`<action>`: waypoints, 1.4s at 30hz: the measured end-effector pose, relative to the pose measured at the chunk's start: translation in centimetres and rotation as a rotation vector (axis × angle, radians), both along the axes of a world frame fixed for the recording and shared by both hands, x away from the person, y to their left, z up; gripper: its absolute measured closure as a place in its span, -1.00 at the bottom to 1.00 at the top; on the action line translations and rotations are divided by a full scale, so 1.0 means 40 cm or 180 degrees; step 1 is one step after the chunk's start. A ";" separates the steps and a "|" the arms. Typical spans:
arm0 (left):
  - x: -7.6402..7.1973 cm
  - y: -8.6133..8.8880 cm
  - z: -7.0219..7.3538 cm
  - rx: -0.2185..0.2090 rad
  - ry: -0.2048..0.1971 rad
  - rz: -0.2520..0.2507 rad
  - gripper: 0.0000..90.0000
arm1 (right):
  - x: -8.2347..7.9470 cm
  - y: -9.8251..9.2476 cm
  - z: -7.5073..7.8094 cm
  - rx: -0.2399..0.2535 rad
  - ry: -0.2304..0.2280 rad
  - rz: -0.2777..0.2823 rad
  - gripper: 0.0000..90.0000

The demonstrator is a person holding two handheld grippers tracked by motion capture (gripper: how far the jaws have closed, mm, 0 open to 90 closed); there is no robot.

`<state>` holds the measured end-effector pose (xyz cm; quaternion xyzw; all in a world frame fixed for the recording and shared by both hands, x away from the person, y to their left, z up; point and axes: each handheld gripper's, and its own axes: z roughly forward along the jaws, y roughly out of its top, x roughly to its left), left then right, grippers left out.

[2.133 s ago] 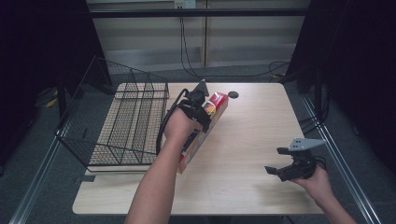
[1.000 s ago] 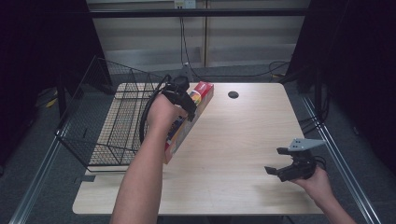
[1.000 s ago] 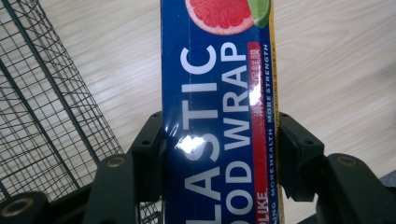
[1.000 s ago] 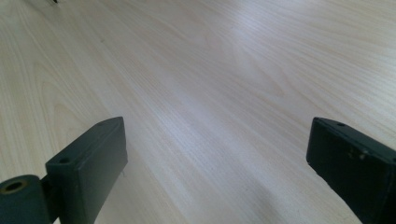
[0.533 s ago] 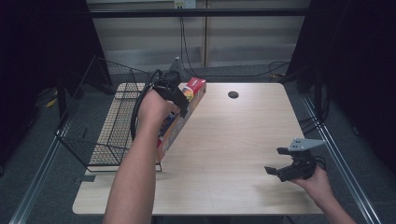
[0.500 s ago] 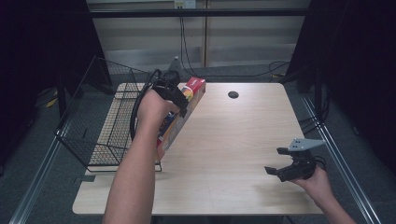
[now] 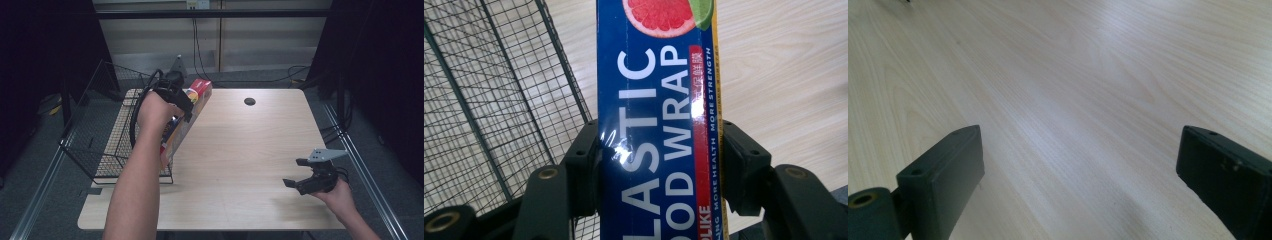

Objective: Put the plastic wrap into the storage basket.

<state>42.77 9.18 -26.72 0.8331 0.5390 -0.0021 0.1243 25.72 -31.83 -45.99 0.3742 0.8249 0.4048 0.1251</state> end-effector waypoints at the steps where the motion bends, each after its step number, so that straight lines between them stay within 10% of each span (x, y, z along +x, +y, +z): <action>1: 0.000 0.003 0.003 0.0007 0.0008 0.0001 -0.01 | 0.000 0.000 0.000 -0.0003 -0.0002 -0.0003 -0.88; 42: -0.016 0.125 0.074 0.0064 -0.0120 0.0392 -0.01 | 0.003 0.003 -0.003 0.0004 0.0019 -0.0003 -0.87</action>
